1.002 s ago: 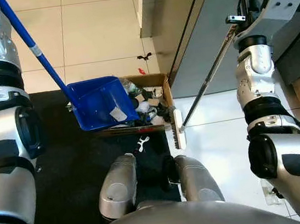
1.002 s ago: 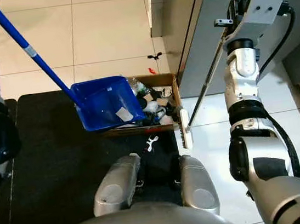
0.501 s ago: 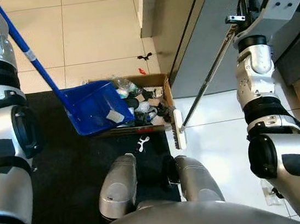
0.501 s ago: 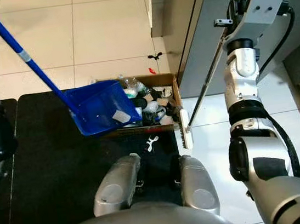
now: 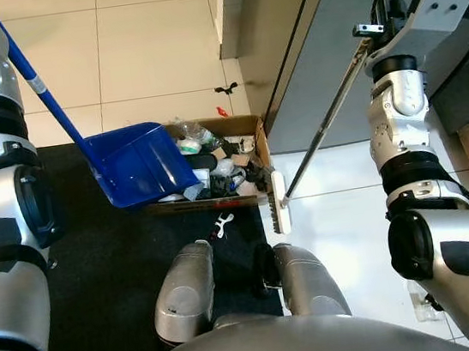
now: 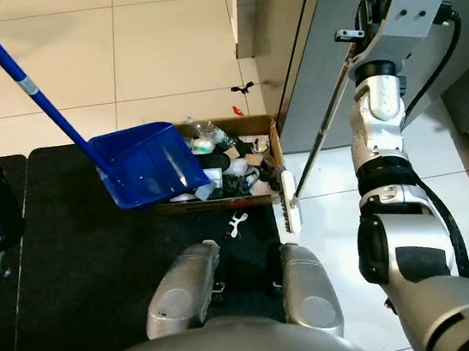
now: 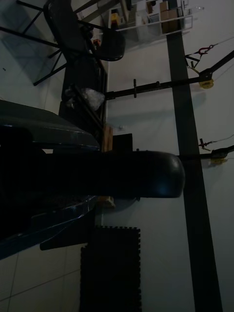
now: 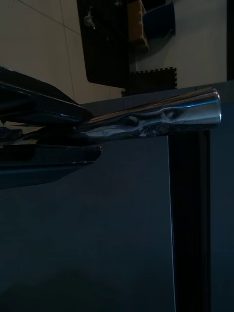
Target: Sweep floor
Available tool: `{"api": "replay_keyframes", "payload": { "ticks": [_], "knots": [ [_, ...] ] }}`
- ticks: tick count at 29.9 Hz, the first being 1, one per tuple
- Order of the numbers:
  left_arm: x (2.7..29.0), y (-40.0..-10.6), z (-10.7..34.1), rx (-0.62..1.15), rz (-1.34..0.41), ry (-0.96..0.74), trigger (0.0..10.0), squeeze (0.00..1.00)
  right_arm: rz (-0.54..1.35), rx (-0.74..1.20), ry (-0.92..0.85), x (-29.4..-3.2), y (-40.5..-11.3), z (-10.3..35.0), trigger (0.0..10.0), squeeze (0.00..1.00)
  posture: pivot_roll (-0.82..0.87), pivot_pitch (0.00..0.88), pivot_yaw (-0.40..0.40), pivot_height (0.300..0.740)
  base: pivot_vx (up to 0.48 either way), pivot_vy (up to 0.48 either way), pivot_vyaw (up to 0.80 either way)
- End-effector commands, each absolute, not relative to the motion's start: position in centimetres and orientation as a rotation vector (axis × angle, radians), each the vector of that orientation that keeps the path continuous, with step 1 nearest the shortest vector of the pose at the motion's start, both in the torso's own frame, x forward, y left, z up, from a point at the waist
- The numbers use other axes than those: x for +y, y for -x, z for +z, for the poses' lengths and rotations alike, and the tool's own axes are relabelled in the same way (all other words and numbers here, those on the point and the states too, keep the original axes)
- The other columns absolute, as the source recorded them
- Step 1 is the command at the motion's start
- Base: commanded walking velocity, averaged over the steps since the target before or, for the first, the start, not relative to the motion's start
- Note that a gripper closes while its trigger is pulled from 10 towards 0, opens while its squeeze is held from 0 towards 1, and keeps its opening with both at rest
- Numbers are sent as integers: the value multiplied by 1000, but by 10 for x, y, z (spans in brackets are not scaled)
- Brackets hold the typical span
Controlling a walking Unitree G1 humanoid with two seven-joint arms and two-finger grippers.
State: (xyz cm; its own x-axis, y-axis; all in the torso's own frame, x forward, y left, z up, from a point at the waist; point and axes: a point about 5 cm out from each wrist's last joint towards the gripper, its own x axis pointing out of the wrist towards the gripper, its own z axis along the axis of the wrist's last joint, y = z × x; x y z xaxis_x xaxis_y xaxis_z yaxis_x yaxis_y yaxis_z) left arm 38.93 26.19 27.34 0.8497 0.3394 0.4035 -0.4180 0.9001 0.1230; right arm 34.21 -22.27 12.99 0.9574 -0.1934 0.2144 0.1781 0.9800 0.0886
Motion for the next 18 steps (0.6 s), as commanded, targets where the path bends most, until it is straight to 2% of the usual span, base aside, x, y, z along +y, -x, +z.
{"api": "replay_keyframes", "payload": {
  "ticks": [1, 7, 8, 9, 10, 11, 12, 13, 14, 16, 18],
  "knots": [
    [262, -389, 288, -439, 402, -234, 10000, 0, -189, -252, -75, -222, -344, 136, 10000, 0, 251, 0, -13, 740, 0, 0, 0],
    [259, -389, 289, -443, 386, -216, 10000, 0, -189, -252, -77, -221, -344, 136, 10000, 0, 252, 0, -13, 740, 0, 0, 0],
    [260, -390, 288, -430, 370, -108, 10000, 0, -189, -252, -77, -221, -345, 136, 10000, 0, 253, 0, -13, 740, 0, 0, 0],
    [260, -390, 288, -430, 370, -108, 10000, 0, -189, -252, -77, -221, -345, 136, 10000, 0, 253, 0, -13, 740, 0, 0, 0],
    [262, -392, 287, -416, 358, 13, 10000, 0, -189, -252, -77, -221, -345, 136, 10000, 0, 252, 0, -12, 740, 0, 0, 0],
    [266, -391, 286, -409, 376, 19, 10000, 0, -189, -252, -78, -221, -345, 136, 10000, 0, 252, 0, -12, 740, 0, 0, 0],
    [266, -391, 286, -409, 376, 19, 10000, 0, -189, -252, -78, -221, -345, 136, 10000, 0, 252, 0, -12, 740, 0, 0, 0],
    [268, -389, 289, -417, 404, -89, 10000, 0, -189, -252, -78, -221, -345, 136, 10000, 0, 252, 0, -12, 740, 0, 0, 0],
    [268, -389, 289, -417, 404, -89, 10000, 0, -189, -252, -78, -221, -345, 136, 10000, 0, 252, 0, -12, 740, 0, 0, 0],
    [269, -386, 292, -446, 451, -236, 10000, 0, -189, -251, -78, -221, -345, 135, 10000, 0, 252, 0, -12, 740, 0, 0, 0],
    [267, -387, 291, -437, 446, -195, 10000, 0, -188, -251, -78, -221, -345, 135, 10000, 0, 256, 0, -14, 740, 0, 0, 0]
  ]
}}
